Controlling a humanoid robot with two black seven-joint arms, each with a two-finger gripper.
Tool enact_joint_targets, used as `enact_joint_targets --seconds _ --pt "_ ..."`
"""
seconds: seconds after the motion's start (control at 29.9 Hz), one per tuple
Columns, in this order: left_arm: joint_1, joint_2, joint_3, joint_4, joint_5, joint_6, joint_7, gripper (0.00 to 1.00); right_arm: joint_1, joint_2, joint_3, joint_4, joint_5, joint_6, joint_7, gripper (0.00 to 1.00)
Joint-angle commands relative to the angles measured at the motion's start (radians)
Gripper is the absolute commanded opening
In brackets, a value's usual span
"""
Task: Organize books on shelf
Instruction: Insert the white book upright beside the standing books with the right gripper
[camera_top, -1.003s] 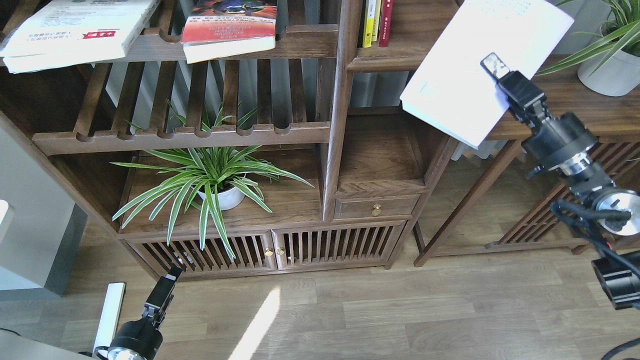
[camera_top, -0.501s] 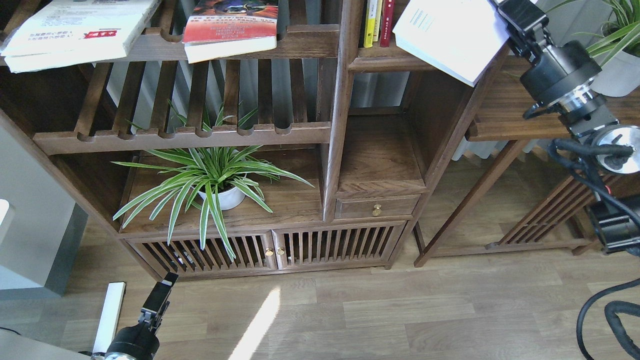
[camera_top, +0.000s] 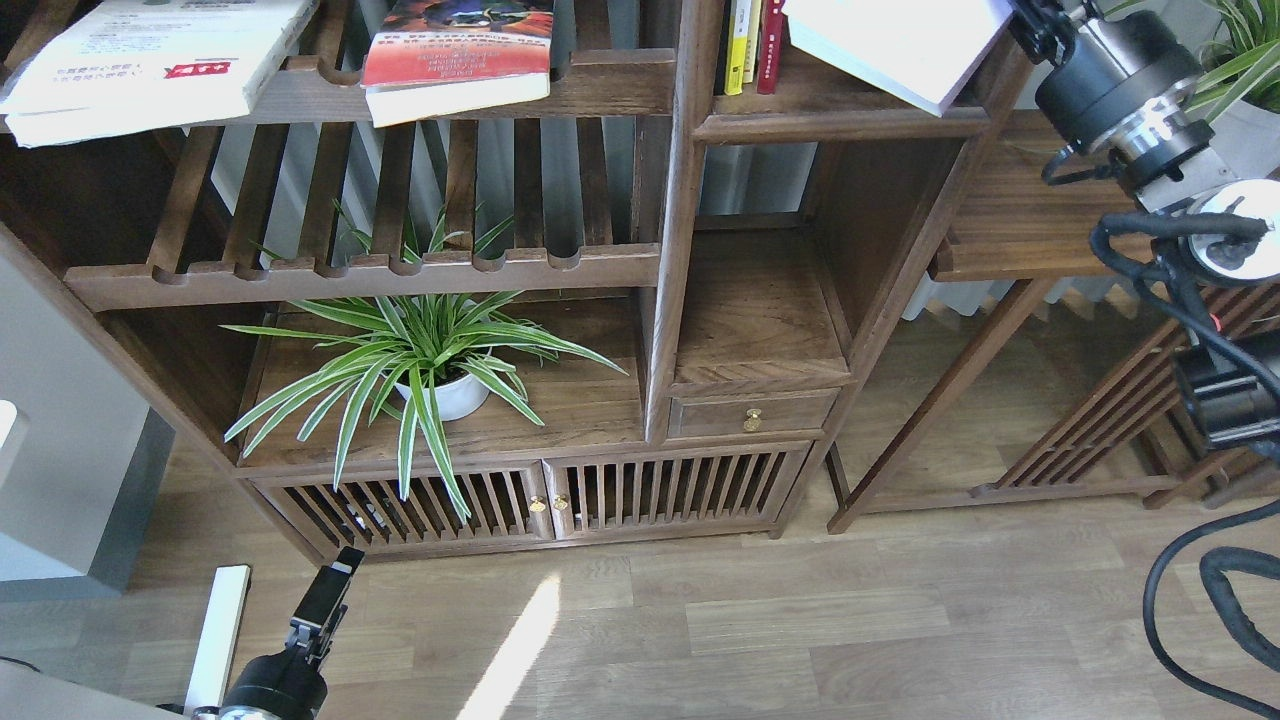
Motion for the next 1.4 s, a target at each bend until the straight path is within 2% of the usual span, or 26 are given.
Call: enact_joint_targets --seconds 0.0,0.37,0.74,1.2,1.37 --pt "-0.001 0.001 0.000 0.001 -0.001 0.000 -0.002 0.99 0.027 -0.007 -0.031 -0.005 -0.023 0.000 -0.010 0.03" --pt "-0.001 0.004 -0.002 0.001 -0.001 0.000 -0.002 0.99 0.111 0.004 -0.042 -0.103 -0.184 0.000 -0.094 0.01" --pt "-0.002 0.007 -0.002 -0.001 -0.003 0.000 -0.002 0.99 0.220 0.007 -0.068 -0.192 -0.337 0.003 -0.097 0.00" --pt "0.004 0.007 0.000 -0.001 -0.003 0.000 -0.002 0.99 0.312 0.059 -0.061 -0.279 -0.554 0.000 -0.040 0.00" --pt "0.009 0.007 0.000 -0.001 -0.003 0.000 -0.002 0.99 0.312 0.065 -0.056 -0.304 -0.601 -0.002 0.013 0.00"
